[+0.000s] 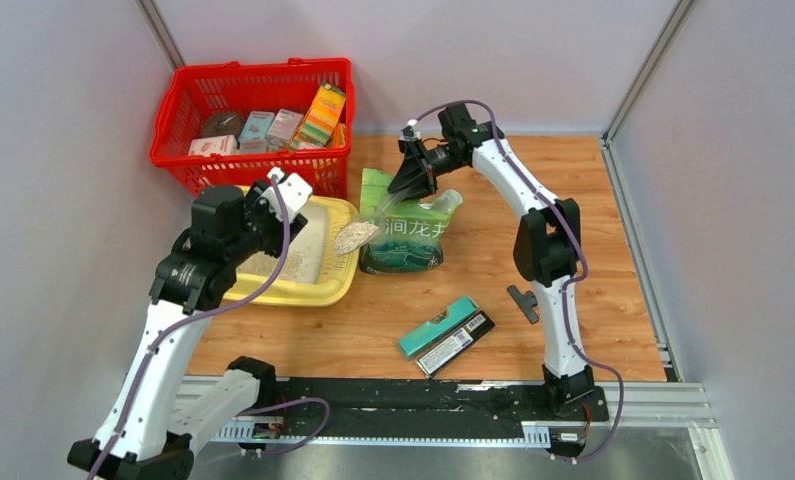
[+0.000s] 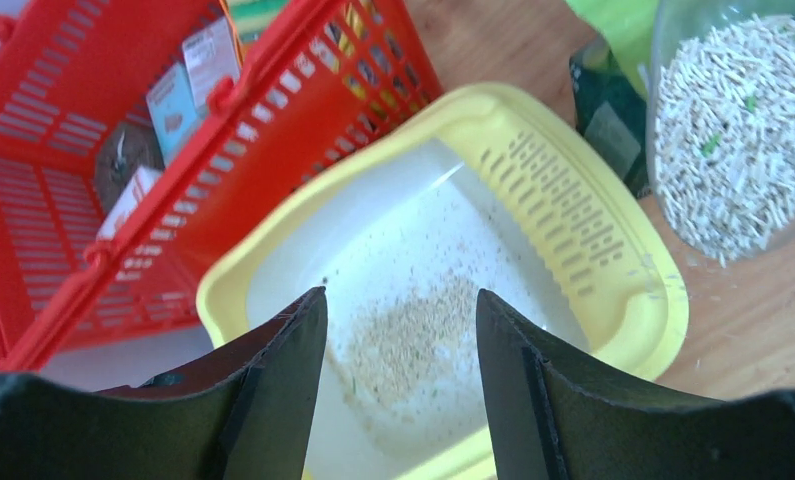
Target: Fill the litter box with clean litter
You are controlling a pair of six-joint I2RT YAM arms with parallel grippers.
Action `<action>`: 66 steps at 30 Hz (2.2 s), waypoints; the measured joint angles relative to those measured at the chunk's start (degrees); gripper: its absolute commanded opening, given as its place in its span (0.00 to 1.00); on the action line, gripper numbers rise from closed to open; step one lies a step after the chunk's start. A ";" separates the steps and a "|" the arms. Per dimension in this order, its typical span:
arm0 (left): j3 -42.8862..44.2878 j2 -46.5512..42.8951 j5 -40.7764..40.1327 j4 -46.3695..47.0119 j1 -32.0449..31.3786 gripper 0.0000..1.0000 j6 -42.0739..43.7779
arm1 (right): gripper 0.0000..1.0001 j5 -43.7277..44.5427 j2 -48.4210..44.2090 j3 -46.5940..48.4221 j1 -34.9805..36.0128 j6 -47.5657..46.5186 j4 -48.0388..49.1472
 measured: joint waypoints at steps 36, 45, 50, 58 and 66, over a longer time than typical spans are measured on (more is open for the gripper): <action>-9.44 -11.89 1.09 -8.33 1.09 0.65 -0.17 | 0.00 39.65 -6.86 -10.64 17.33 -25.49 32.98; -10.75 -7.56 3.28 1.84 1.27 0.64 0.79 | 0.00 44.15 -17.40 -16.11 24.98 -45.92 32.37; -12.11 -7.32 5.62 4.63 1.27 0.63 3.87 | 0.00 47.41 -18.43 -17.31 23.17 -46.66 32.04; -12.20 -3.82 8.50 8.92 1.27 0.61 8.81 | 0.00 45.11 -21.20 -17.62 22.10 -47.21 28.28; -12.17 2.73 11.67 12.55 1.29 0.47 10.43 | 0.00 39.28 -22.40 -13.44 20.28 -43.08 25.22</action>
